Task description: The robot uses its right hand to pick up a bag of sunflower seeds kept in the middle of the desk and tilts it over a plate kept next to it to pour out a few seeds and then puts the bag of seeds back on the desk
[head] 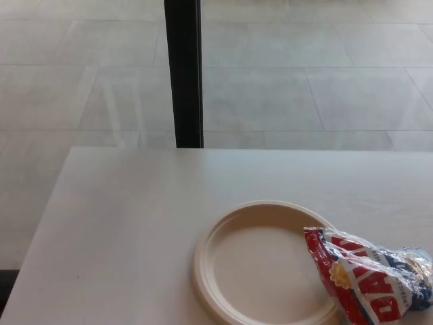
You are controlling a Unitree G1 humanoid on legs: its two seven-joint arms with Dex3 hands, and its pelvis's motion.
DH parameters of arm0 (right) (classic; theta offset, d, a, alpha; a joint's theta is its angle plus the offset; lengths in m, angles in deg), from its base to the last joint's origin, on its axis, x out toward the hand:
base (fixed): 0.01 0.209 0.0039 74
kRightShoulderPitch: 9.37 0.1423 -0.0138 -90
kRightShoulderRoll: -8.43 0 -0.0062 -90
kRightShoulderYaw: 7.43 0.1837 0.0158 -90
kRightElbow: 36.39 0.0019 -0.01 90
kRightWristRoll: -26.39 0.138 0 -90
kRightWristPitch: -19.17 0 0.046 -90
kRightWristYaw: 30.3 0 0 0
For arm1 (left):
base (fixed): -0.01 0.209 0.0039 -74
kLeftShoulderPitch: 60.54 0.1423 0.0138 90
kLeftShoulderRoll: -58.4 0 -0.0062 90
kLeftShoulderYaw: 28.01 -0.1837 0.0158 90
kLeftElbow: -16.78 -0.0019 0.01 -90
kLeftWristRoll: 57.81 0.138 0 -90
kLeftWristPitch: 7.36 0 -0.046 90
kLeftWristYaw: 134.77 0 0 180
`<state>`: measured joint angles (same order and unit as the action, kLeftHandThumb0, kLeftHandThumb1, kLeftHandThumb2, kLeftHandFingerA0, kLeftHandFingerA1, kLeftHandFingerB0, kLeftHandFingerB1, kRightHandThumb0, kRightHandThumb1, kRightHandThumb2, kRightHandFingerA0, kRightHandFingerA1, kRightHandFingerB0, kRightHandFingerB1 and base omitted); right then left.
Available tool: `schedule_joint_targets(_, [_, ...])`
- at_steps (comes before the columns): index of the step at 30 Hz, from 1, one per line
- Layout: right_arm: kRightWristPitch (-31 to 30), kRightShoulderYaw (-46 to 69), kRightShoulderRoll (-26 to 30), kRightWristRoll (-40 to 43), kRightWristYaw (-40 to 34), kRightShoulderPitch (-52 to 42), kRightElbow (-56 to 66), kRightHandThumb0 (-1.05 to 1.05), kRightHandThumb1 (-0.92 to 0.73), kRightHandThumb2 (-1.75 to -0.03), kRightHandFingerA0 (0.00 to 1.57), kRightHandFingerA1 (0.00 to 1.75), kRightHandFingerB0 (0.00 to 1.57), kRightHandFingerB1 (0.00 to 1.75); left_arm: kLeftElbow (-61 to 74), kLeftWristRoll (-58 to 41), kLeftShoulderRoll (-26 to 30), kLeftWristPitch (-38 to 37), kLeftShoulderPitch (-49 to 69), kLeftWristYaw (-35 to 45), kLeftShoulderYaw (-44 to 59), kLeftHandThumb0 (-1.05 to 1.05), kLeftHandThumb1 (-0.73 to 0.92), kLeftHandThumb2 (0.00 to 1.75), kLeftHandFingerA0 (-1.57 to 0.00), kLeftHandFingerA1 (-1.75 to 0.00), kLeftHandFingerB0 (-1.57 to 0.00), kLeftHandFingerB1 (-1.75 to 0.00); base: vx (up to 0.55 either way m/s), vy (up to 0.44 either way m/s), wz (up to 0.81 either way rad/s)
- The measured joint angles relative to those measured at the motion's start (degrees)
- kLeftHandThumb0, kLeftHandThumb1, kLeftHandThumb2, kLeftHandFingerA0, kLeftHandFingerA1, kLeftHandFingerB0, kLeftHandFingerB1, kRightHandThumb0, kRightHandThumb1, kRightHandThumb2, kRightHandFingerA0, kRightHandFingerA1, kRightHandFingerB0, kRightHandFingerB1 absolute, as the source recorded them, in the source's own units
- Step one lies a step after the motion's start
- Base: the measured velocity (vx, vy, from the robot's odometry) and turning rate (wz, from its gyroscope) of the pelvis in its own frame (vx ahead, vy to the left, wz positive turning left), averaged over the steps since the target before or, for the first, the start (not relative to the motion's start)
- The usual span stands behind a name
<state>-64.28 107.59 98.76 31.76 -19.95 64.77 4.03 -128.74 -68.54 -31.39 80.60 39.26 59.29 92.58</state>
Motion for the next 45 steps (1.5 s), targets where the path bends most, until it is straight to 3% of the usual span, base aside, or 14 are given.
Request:
schedule_joint_targets(2, [-0.9,2.5,-0.6,1.6,0.2,-0.9,3.1,-0.46,-0.7,-0.63,0.0,0.55,0.0,0.41,-0.1,-0.8,0.0,0.0,-0.1,0.6,1.2,-0.53,0.58,0.91,-0.19,-1.16,-0.13,-0.76,0.0,0.0,0.0])
schedule_joint_targets(4, [-1.8,4.9,-0.9,3.0,0.3,-1.3,5.3,-0.57,-0.57,-0.81,0.0,0.34,0.0,0.19,-0.2,-1.4,0.0,0.0,-0.2,1.1,2.1,-0.61,0.47,1.07,-0.09,-0.67,-0.02,-0.58,0.0,0.0,0.0])
schedule_joint_targets(10, [-3.9,14.1,1.6,7.3,0.2,2.7,-1.0,-0.54,-0.64,-0.71,0.0,0.06,0.0,0.01,-1.0,-3.4,0.3,0.1,-0.3,2.8,4.9,-0.6,0.74,0.79,-0.09,-0.82,-0.05,-0.62,0.0,0.0,0.0])
schedule_joint_targets(13, [-4.8,19.4,4.3,9.7,-0.4,5.4,-3.5,-0.61,-0.66,-0.73,0.0,0.0,0.03,0.0,-1.3,-4.3,1.4,0.3,-0.4,3.0,6.7,-0.6,0.6,1.04,-0.16,-0.72,-0.03,-0.55,0.0,0.0,0.0])
schedule_joint_targets(15, [-5.2,22.6,6.1,11.1,-1.1,7.4,-4.5,-0.63,-0.66,-0.74,0.0,0.06,0.02,0.06,-1.6,-4.8,2.0,0.6,-0.5,3.0,7.6,-0.35,0.63,1.19,-0.19,-0.67,-0.07,-0.58,0.0,0.0,0.0])
schedule_joint_targets(16, [-5.4,24.3,7.3,11.9,-1.5,8.8,-4.9,-0.69,-0.47,-0.81,0.0,0.31,0.0,0.22,-1.9,-5.3,2.3,0.6,-0.7,3.0,8.2,-0.61,0.59,1.02,-0.15,-0.74,-0.02,-0.57,0.0,0.0,0.0])
schedule_joint_targets(20, [-6.0,29.1,12.8,14.8,-2.9,14.4,-4.6,-0.76,-0.6,-0.75,0.0,0.0,0.0,0.15,-3.7,-6.6,4.0,1.0,-0.9,3.6,9.5,-0.58,0.7,0.81,-0.09,-0.79,-0.03,-0.6,0.0,0.0,0.0])
schedule_joint_targets(29, [-5.0,23.5,18.0,15.0,-1.4,17.8,13.4,-0.96,-0.47,-0.8,0.03,0.64,0.07,0.58,-3.9,-8.5,4.5,1.3,-0.3,5.4,9.3,-0.62,0.49,1.08,-0.09,-0.65,-0.02,-0.58,0.0,-0.001,0.01])
schedule_joint_targets(30, [-4.9,22.4,18.0,14.7,-1.3,17.8,15.1,-0.52,-0.14,-0.85,0.0,0.58,0.02,0.57,-3.8,-8.5,4.4,1.3,-0.3,5.5,9.3,-0.59,0.5,1.09,-0.07,-0.65,-0.02,-0.58,0.0,0.0,0.0])
schedule_joint_targets(31, [-4.7,21.1,18.0,14.3,-1.2,17.8,17.0,-0.81,-0.49,-0.93,0.05,0.62,0.0,0.56,-3.8,-8.6,4.4,1.3,-0.3,5.7,9.1,-0.58,0.67,0.87,-0.06,-0.77,-0.06,-0.63,0.0,0.0,0.0])
schedule_joint_targets(32, [-4.4,19.7,18.2,13.6,-1.1,17.8,19.0,-0.93,-0.56,-0.93,0.0,0.41,0.0,0.4,-3.8,-8.6,4.4,1.2,-0.3,5.9,8.9,-0.61,0.5,1.09,-0.08,-0.64,-0.02,-0.57,0.0,0.0,0.0])
schedule_joint_targets(34, [-3.8,16.2,18.5,12.2,-0.7,17.7,23.0,-0.93,-0.56,-0.93,0.0,0.41,0.0,0.4,-3.8,-8.6,4.4,1.2,-0.4,6.2,8.5,-0.61,0.5,1.09,-0.08,-0.64,-0.02,-0.57,0.0,0.0,0.0])
schedule_joint_targets(36, [-3.2,12.6,19.3,10.7,-0.2,17.4,26.7,-0.8,-0.46,-0.81,0.0,0.05,0.0,0.0,-3.8,-8.6,4.4,1.2,-0.6,6.5,8.1,-0.63,0.48,1.08,-0.07,-0.65,-0.02,-0.57,0.0,0.0,0.0])
schedule_joint_targets(45, [0.9,-4.5,24.9,3.9,4.9,16.2,39.1,-0.69,-0.4,-0.59,0.0,0.11,0.0,0.17,-3.8,-8.7,4.4,1.2,-1.2,7.3,7.1,-0.6,0.48,1.08,-0.17,-0.72,-0.04,-0.59,0.0,0.0,0.0])
